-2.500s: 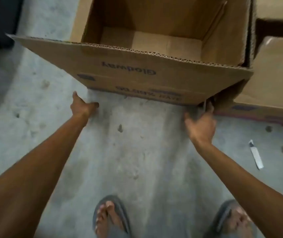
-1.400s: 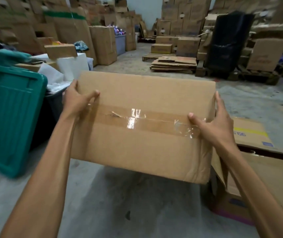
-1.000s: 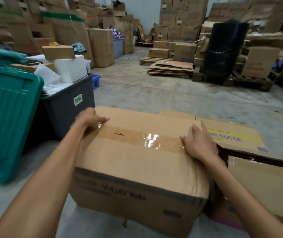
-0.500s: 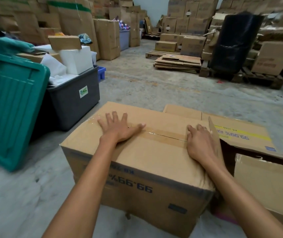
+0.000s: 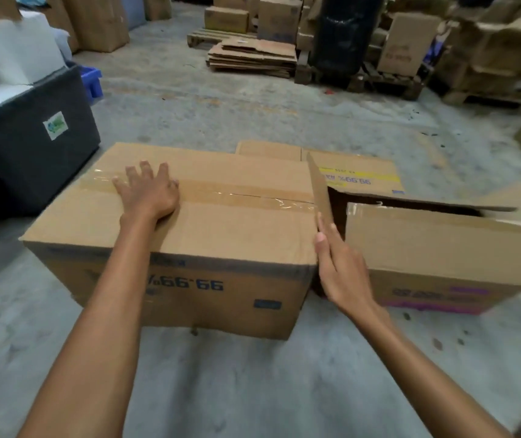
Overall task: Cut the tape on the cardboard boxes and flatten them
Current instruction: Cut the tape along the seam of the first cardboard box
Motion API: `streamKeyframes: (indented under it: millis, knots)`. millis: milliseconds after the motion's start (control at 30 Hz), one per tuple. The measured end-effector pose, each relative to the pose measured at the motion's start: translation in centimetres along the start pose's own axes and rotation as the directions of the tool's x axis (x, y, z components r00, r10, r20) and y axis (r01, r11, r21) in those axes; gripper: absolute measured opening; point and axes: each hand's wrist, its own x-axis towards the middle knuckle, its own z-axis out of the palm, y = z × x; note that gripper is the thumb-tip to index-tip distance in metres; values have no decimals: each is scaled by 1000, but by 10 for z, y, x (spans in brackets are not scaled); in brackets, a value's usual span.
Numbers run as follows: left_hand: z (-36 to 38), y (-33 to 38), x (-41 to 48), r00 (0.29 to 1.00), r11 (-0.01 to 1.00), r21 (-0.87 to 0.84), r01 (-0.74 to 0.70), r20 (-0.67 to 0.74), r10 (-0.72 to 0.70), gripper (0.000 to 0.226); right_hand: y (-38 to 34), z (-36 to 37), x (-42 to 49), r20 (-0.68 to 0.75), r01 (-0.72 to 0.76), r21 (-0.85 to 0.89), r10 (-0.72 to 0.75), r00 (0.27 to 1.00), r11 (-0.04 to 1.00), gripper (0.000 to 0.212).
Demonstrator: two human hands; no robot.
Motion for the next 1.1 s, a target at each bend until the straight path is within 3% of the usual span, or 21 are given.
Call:
streamKeyframes:
  millis: [100, 200, 300, 400, 467, 667, 767, 900, 1033, 1100]
  knots:
    - [8, 14, 2, 997, 999, 16, -34, -72, 35, 56, 49, 15, -39, -139, -75, -16, 72, 988, 997, 44]
    - [9, 21, 9, 995, 998, 12, -64, -71, 65, 59, 110, 31, -70, -104, -281, -187, 265, 959, 941, 42]
    - [12, 29, 10, 996, 995, 45, -85, -4, 86, 71, 167, 35, -96, -70, -543, -376, 561, 825, 751, 37]
    - [16, 37, 7, 987, 987, 28, -161, -8, 162, 73, 208, 33, -110, -78, -630, -523, 703, 707, 574, 29]
    - [17, 39, 5, 981, 980, 27, -195, -15, 195, 74, 225, 36, -114, -85, -643, -566, 740, 668, 516, 32]
    - [23, 63, -9, 970, 970, 34, -242, 7, 242, 76, 251, 40, -133, -39, -505, -687, 667, 744, 522, 30]
    - [25, 74, -13, 967, 967, 22, -256, -11, 256, 76, 256, 39, -137, 62, -289, -800, 551, 832, 526, 28]
    - [24, 74, -8, 966, 966, 6, -257, -15, 258, 77, 254, 43, -130, 149, -158, -843, 505, 850, 513, 30]
    - [23, 72, -7, 967, 967, -11, -255, -13, 255, 78, 242, 32, -118, 176, -163, -802, 487, 856, 575, 24]
    - [24, 72, -6, 968, 967, -30, -252, -9, 252, 78, 224, 28, -110, 116, -236, -665, 410, 905, 709, 11]
